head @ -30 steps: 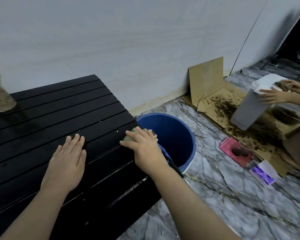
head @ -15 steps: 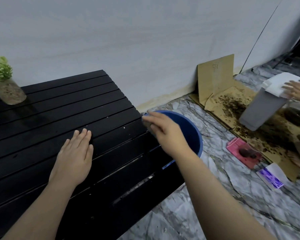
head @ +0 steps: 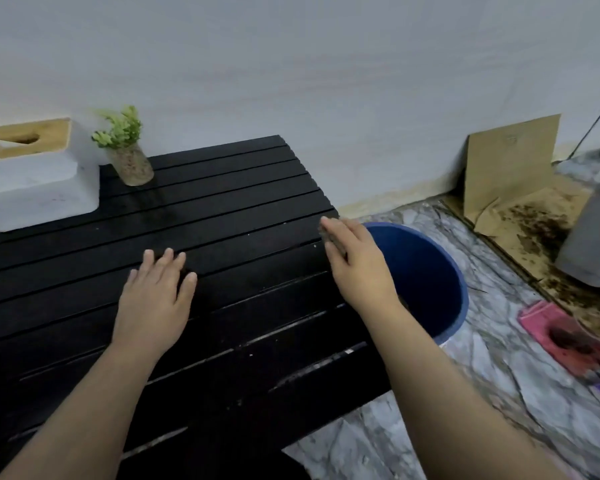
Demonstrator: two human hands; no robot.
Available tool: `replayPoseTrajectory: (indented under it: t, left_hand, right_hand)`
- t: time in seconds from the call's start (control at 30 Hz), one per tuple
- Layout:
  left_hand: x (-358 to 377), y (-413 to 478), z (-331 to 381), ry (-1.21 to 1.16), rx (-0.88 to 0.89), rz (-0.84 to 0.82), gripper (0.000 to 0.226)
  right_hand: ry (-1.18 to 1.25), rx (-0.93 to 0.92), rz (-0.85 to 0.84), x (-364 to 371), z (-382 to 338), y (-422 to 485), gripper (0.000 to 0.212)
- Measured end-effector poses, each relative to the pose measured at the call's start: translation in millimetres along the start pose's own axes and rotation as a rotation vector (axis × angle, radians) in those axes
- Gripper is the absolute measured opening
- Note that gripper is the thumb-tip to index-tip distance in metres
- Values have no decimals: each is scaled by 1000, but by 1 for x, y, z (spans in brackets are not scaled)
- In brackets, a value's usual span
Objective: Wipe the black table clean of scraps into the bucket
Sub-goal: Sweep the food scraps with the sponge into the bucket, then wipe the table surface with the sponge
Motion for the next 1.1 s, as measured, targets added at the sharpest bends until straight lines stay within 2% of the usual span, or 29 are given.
replayPoseTrajectory:
  t: [0.1,0.17,0.23,0.3,0.47,0.57,0.63,0.67,0.77,0.83,0.9,0.97,1.03,1.1]
  left_hand:
    - [7,-14,-29,88,-76,-93,55]
    - [11,-19,-35,85,-78,-108,54]
    - [12,-18,-36,76,-72,-90,54]
    - [13,-16,-38,61,-67,-78,54]
    - [16,-17,-39,56,-62,-66,55]
    - [16,-18,-38,63,-63,-61,55]
    - [16,-18,-37,64,-64,-60,55]
    - [16,-17,-37,65,-64,-64,55]
    - [16,-17,-39,77,-63,-81,56]
    - [16,-17,-41,79,-63,-78,56]
    - [17,-17,-41,75,-65,-86,56]
    - [16,-17,-41,65,-75,-116,55]
    - [9,-16,-37,27,-89,-128,54]
    - [-2,-15,-26,-17,-70,-87,54]
  right_hand:
    - [-34,-221,-203,75,-62,-12,36]
    - [-240,-293,-342,122,-85,-22,37]
    - [-380,-295,-347,134,-78,-16,38]
    - [-421,-231,-297,114,-48,2,40]
    - [-310,186,-201,14,56,47,37]
    - [-210,329,-43,-12,61,46,35]
    - [-169,188,44,3,24,42,35]
    - [-157,63,16,22,-3,37,36]
    - [-256,-309,-255,113,-78,-3,36]
    - [-345,-384,-358,141,-89,-25,36]
    - [-392,-266,-318,116,-54,-10,38]
    - [-424,-59,-203,66,1,11,38]
    - [-349,199,-111,5,54,17,36]
    - [-238,305,22,-34,69,4,33]
Point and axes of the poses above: each hand's wrist, its own y-axis towards the middle knuckle, its own x-axis out of the palm, z = x × y, the point moved 4 cm from there along y, towards the middle knuckle, and after that the axes turned 10 degrees about -z, right-handed, at the moved point
